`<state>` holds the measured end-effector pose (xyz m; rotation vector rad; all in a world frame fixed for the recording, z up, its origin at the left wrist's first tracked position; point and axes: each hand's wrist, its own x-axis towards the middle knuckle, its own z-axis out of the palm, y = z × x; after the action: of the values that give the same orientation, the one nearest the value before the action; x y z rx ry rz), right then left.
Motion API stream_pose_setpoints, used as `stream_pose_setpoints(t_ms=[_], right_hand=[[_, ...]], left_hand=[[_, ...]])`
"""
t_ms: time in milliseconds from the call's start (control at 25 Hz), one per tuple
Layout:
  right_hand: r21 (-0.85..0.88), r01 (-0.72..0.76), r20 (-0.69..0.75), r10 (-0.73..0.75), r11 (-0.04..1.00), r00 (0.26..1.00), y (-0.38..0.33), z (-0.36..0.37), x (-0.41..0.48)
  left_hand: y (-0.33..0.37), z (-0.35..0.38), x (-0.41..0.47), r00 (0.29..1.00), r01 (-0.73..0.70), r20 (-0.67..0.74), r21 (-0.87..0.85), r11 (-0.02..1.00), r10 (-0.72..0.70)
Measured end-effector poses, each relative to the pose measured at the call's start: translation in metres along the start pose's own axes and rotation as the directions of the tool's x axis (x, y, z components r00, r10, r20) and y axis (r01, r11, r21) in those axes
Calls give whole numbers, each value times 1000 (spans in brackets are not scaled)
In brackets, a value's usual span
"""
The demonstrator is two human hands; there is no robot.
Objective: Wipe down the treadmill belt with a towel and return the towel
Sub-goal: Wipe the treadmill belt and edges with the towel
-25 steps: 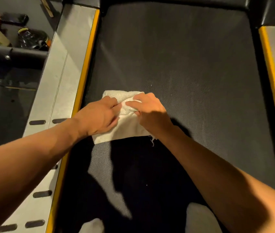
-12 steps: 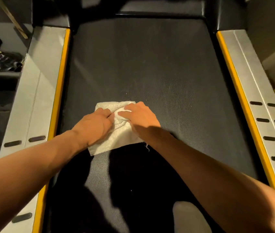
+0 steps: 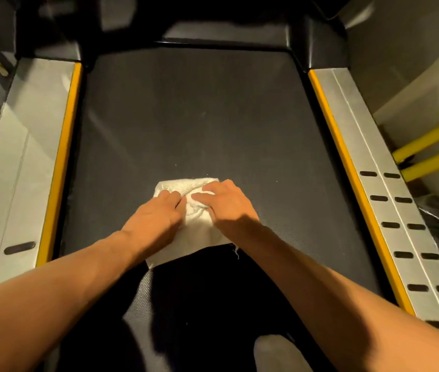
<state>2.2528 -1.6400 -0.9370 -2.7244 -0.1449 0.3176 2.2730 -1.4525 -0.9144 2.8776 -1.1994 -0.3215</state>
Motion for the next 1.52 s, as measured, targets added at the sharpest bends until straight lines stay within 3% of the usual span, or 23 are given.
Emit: stream_pose_setpoints(t_ms=[120,240,360,560,720,800,880,1000,1200,1320,1400,1520], right_hand=[[12,-23,-29,24,1000,999,0,-11,4],[-8,13,33,-12,1000,999,11,-3,-7],[54,-74,25,73,996,997,34,2,-20],[143,-104,-24,109,984,994,39,-12,-9],[159,-3,-182,33,987,983,53,-7,-45],[217,-50,-256,107,975,961,70,-11,-59],[247,-168,-173,214,954,961,80,-20,-56],[183,-225,-112,247,957,962,77,-30,-45],[98,-51,-372,84,994,924,95,-27,-88],[116,-240,-163,257,964,953,100,-53,-81],[27,-313,-142,313,950,939,101,-55,-70],[106,-190,-214,209,976,954,102,-46,-83]], left_hand=[[3,-2,24,1000,17,13,45,999,-17],[5,-3,20,997,-45,-56,58,997,48],[23,-2,17,994,-109,-6,-1,994,109],[31,-9,43,970,-189,-122,171,967,211],[47,-1,39,963,-239,-109,92,967,248],[62,6,49,950,-270,-143,64,961,276],[74,3,69,931,-295,-183,135,946,316],[77,-1,86,919,-308,-196,183,933,342],[98,4,77,931,-313,-144,148,938,334],[119,4,96,979,-195,-49,44,980,197],[120,2,106,970,-230,-69,59,971,234],[114,0,102,919,-311,-191,185,932,345]])
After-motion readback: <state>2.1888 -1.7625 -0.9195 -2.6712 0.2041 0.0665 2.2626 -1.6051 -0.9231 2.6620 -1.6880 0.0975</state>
